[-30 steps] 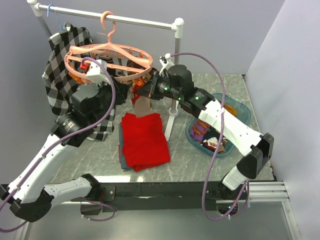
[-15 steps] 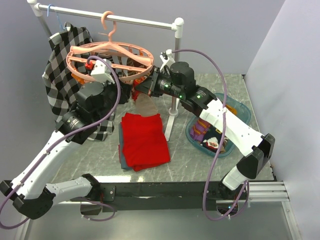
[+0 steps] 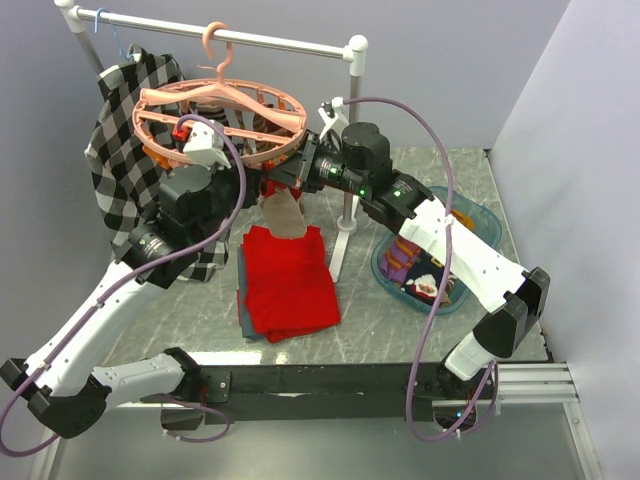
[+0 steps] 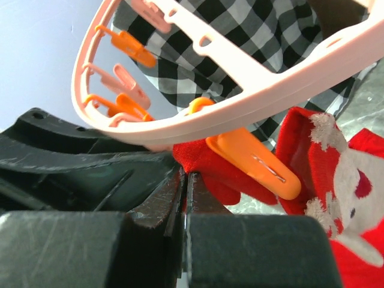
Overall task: Clip the socks to the hanger
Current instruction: Clamp the sock onto the hanger.
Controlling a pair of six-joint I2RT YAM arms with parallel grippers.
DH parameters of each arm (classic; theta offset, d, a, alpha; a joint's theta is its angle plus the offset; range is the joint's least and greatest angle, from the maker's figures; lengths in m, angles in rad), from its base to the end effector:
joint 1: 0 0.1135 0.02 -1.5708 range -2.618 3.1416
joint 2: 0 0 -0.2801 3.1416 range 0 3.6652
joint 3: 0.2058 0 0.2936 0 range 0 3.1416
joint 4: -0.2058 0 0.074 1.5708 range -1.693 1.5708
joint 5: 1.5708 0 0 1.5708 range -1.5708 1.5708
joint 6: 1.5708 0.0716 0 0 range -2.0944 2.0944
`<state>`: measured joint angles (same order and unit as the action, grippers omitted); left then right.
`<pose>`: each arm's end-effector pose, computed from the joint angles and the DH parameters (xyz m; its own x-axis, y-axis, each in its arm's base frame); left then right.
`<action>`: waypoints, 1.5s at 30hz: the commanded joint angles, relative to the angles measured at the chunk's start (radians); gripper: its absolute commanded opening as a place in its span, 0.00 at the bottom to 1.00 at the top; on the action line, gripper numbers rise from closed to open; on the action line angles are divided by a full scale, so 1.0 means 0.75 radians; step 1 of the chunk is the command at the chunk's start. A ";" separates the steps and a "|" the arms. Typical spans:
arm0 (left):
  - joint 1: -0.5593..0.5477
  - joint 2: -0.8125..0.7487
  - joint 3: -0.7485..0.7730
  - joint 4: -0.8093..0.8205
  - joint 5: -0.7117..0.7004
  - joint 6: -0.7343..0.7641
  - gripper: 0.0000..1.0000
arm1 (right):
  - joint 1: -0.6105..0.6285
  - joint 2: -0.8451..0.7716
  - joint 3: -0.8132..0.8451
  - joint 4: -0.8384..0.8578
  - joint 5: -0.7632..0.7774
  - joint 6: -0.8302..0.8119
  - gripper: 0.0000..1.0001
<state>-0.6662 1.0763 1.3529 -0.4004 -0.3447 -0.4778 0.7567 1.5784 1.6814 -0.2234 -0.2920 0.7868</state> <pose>0.2410 -0.1586 0.4788 -0.2324 -0.3678 -0.9004 0.2378 0.8762 -0.4192 0.3082 0.3194 0.4657 -0.6744 0.2959 -0.6765 -0.5491 0.4115 0.7274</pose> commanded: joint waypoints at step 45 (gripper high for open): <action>0.001 -0.003 0.100 -0.080 -0.103 -0.138 0.62 | -0.070 -0.163 -0.125 0.032 0.105 -0.262 0.66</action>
<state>-0.6636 1.0458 1.3800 -0.5236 -0.4252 -0.5701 0.6960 1.5166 1.5959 -0.2035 -0.2180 0.6388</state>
